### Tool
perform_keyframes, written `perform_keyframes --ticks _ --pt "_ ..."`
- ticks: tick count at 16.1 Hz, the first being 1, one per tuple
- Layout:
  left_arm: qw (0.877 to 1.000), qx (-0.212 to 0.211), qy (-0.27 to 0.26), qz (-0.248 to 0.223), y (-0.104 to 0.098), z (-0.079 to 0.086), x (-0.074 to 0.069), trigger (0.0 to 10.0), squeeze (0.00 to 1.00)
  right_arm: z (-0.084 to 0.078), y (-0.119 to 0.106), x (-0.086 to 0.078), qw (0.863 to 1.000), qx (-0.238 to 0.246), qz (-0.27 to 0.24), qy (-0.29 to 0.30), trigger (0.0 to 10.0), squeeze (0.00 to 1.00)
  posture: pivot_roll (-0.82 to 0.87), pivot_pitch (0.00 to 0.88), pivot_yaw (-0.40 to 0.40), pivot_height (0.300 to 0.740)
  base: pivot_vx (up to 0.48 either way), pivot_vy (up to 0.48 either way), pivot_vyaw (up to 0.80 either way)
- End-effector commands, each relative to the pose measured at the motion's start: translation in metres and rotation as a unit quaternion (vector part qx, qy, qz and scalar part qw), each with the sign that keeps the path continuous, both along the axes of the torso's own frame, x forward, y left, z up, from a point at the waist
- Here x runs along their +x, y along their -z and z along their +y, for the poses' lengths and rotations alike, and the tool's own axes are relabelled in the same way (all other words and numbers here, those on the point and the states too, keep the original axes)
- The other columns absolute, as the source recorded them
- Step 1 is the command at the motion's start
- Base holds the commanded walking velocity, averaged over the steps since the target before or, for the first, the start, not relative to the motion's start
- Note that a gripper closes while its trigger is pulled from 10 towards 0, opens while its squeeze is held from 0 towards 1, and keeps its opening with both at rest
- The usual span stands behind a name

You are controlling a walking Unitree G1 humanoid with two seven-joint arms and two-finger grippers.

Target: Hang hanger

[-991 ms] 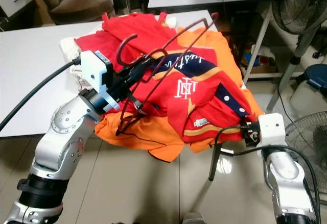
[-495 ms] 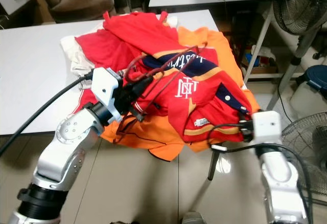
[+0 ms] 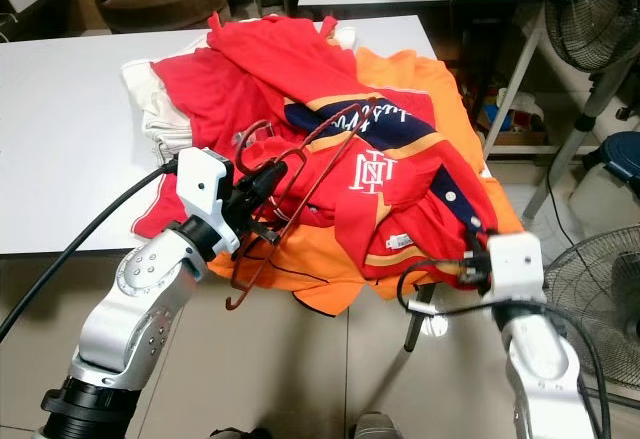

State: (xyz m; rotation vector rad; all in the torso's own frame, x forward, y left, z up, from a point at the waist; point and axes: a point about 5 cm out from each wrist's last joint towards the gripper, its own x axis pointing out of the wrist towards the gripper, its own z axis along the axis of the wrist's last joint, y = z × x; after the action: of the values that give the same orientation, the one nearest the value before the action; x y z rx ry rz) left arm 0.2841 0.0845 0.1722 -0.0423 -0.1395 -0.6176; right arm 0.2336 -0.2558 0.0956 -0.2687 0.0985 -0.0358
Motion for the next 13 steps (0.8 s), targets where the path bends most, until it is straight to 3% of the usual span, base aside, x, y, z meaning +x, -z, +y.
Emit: perform_keyframes --ticks 1,4,5,7,10,13 --pt "1.0 0.008 -0.003 -0.015 -0.006 0.002 0.001 10.0 0.0 0.004 -0.01 0.0 1.0 -0.005 -0.017 -0.003 0.0 0.0 -0.28 0.084 0.12 0.74 0.0 0.0 0.0" --pt "0.999 0.026 -0.015 -0.023 -0.006 0.004 0.003 10.0 0.0 0.006 -0.018 0.004 0.999 -0.006 -0.031 -0.005 0.0 0.0 -0.27 0.074 0.12 0.74 0.0 0.0 0.0" --pt "0.999 0.032 -0.033 -0.028 -0.006 0.008 0.007 10.0 0.0 0.009 -0.029 0.008 0.998 -0.005 -0.055 -0.007 0.0 0.0 -0.27 0.072 0.118 0.74 0.0 0.0 0.0" --pt "0.995 0.008 -0.091 -0.037 -0.014 0.012 0.019 10.0 0.0 0.024 -0.071 0.019 0.988 -0.038 -0.15 -0.006 0.0 0.0 -0.27 0.062 0.108 0.74 0.0 0.0 0.0" --pt "0.993 -0.006 -0.114 -0.012 -0.012 0.005 0.03 10.0 0.0 0.041 -0.095 0.02 0.975 -0.054 -0.211 0.046 0.0 0.01 -0.25 0.045 0.105 0.74 0.0 0.0 0.0" --pt "0.993 -0.005 -0.12 -0.004 -0.01 0.003 0.038 10.0 0.0 0.06 -0.103 0.016 0.966 -0.053 -0.241 0.077 0.0 0.01 -0.23 0.062 0.119 0.74 0.0 0.0 0.0"
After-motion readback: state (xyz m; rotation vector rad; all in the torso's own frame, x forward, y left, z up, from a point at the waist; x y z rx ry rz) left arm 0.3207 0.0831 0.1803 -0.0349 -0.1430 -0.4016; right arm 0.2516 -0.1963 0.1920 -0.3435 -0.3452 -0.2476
